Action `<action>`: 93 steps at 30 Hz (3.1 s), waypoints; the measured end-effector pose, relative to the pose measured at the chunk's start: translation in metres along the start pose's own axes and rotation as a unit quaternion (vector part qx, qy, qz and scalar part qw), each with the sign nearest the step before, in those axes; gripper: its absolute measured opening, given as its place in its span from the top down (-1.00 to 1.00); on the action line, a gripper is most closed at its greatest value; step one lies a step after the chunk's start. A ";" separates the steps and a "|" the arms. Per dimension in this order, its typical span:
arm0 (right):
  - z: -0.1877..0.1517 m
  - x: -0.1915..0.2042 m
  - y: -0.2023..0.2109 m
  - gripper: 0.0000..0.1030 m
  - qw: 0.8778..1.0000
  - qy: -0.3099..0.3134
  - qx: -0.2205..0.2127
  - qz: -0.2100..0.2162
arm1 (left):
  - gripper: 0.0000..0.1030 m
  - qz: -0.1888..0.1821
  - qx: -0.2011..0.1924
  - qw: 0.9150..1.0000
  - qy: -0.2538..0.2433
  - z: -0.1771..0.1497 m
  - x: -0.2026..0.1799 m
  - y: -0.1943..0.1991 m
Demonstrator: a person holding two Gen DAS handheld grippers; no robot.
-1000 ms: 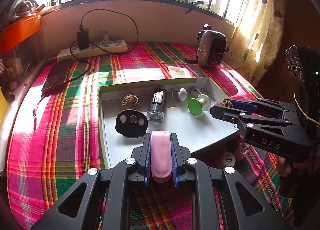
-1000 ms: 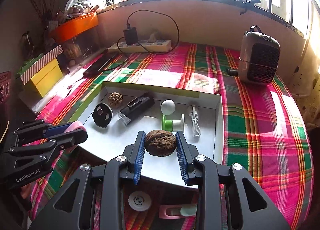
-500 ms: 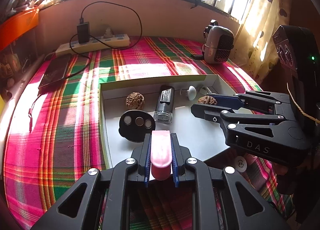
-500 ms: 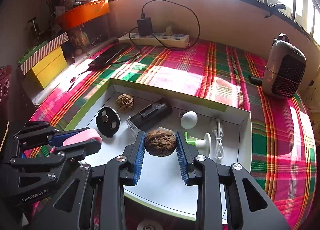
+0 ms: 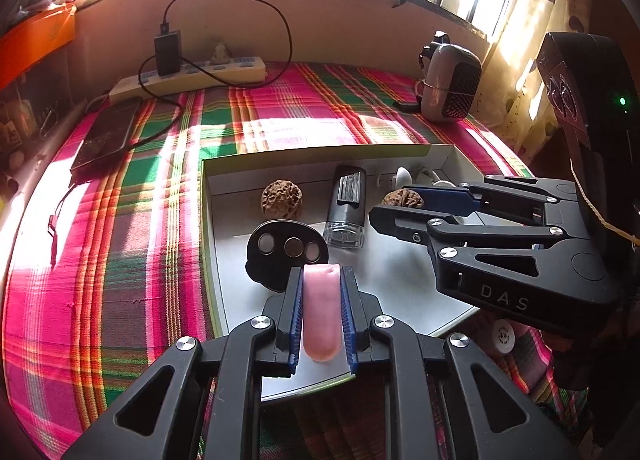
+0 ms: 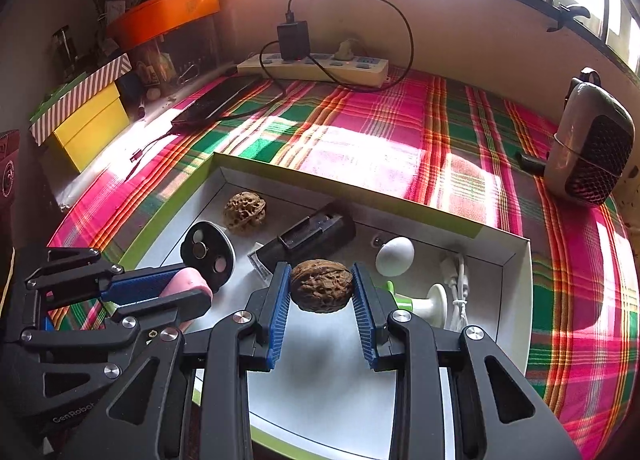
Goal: Organize objects
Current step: 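Carry the walnut in the right tool while the left tool carries the pink clip over the box, then open the right tool to drop the walnut while the left tool releases the pink clip into the box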
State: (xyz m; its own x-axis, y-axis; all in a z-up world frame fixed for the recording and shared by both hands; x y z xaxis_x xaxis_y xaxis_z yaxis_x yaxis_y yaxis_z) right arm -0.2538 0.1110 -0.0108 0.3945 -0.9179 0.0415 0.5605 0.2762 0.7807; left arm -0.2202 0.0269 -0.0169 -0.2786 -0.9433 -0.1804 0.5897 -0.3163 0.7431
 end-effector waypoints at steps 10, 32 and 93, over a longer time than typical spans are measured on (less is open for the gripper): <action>0.000 0.004 -0.013 0.38 1.000 0.016 0.009 -0.015 | 0.70 0.007 0.003 1.000 -0.004 0.001 0.001 -0.006; -0.002 0.003 -0.020 0.38 0.999 0.023 0.013 -0.037 | 0.69 0.029 0.002 0.999 -0.016 0.002 0.001 -0.007; -0.029 0.023 0.072 0.05 0.996 -0.013 -0.064 -0.055 | 0.45 0.049 -0.056 0.997 -0.017 -0.024 -0.020 0.069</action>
State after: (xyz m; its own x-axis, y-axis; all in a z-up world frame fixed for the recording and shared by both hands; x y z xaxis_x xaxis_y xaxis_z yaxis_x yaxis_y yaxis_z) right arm -0.1837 0.1182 0.0283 0.3070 -0.9515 -0.0219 0.6876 0.2058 0.6963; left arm -0.1554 0.0213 0.0225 -0.2401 -0.9668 -0.0872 0.6958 -0.2340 0.6791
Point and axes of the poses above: each gripper's, at about its wrist camera, not at the fingertips, and y roughly against the way its jaws point, x to its left, z to its top, the point moved 5 cm from there along -y, roughly the way its jaws point, and after that the axes turned 1 degree about -z, right-handed, at the moved point
